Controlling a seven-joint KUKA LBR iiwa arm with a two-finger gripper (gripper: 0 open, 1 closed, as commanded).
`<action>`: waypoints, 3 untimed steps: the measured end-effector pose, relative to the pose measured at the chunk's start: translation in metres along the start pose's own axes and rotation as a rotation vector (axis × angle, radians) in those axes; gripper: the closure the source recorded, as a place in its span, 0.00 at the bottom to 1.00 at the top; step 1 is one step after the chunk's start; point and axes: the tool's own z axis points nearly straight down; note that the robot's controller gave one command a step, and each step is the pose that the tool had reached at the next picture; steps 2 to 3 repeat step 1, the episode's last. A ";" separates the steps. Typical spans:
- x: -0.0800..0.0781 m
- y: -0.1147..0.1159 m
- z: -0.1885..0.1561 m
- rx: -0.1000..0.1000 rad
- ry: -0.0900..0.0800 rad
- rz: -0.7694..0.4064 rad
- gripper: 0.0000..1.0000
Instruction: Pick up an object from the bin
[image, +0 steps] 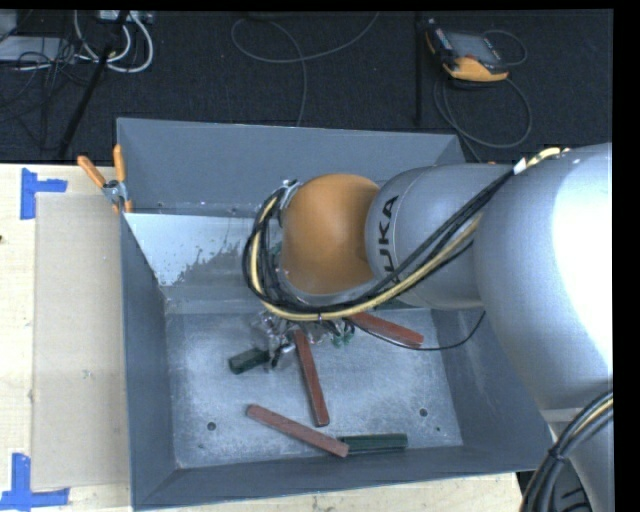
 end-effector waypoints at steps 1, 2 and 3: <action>-0.012 -0.013 -0.160 0.004 -0.008 -0.003 1.00; -0.012 -0.013 -0.160 0.004 -0.008 -0.003 1.00; -0.012 -0.013 -0.160 0.004 -0.008 -0.003 1.00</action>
Offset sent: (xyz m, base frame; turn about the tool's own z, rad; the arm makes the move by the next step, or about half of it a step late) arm 0.0139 -0.0071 0.1546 -0.0061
